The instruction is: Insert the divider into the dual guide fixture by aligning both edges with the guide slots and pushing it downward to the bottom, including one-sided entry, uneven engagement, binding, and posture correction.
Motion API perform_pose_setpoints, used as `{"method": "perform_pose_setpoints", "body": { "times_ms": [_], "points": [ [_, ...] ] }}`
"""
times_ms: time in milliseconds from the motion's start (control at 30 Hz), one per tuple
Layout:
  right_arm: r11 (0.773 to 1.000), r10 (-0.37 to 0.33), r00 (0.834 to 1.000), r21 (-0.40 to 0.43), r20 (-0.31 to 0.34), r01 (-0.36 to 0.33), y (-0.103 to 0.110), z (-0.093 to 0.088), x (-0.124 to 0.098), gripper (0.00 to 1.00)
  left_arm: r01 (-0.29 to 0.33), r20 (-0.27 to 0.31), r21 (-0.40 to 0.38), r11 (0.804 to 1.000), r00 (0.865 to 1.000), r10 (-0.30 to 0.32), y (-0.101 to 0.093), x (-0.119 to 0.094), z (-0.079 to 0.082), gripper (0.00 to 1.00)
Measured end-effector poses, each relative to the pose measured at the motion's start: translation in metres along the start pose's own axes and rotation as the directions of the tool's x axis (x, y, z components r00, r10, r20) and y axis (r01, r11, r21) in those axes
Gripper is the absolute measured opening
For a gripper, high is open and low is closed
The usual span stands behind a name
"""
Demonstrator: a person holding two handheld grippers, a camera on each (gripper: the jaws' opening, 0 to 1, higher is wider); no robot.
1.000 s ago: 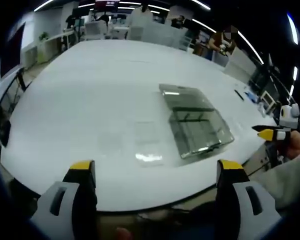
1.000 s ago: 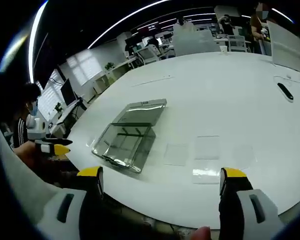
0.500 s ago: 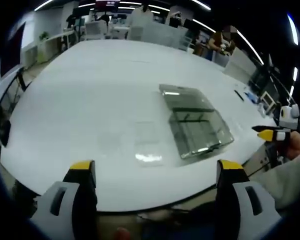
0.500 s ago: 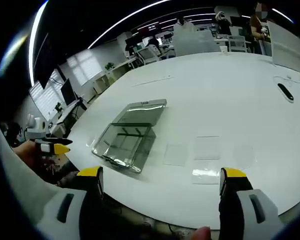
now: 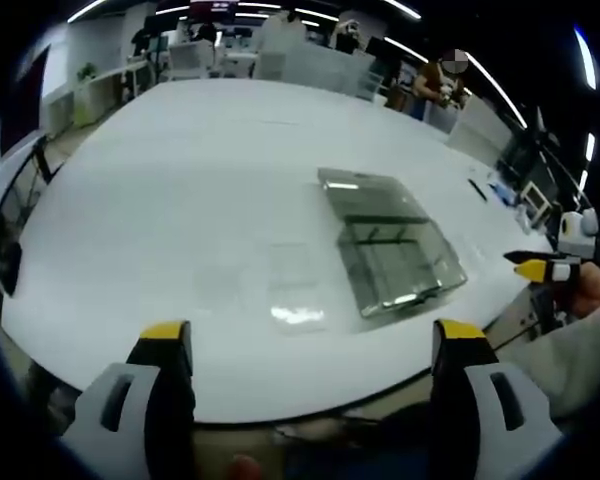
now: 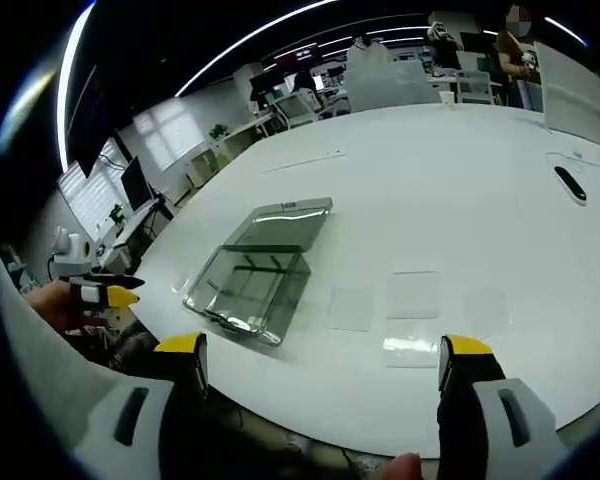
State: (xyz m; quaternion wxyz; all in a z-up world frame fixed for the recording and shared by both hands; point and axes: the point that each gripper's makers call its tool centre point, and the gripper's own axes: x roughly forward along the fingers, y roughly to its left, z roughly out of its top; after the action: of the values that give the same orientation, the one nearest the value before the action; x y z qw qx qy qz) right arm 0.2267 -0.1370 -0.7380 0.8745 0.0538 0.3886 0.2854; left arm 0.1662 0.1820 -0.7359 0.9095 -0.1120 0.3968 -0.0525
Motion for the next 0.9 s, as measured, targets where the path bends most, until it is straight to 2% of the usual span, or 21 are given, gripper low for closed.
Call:
{"method": "perform_pose_setpoints", "body": {
  "times_ms": [900],
  "points": [
    [1.0, -0.002, 1.0, -0.006, 0.0, 0.002, -0.0015, 0.0014, 0.0012, 0.95, 0.008, -0.004, -0.009, 1.0, 1.0, -0.008, -0.0018, 0.0034, -0.0018, 0.96]
  ]
}}
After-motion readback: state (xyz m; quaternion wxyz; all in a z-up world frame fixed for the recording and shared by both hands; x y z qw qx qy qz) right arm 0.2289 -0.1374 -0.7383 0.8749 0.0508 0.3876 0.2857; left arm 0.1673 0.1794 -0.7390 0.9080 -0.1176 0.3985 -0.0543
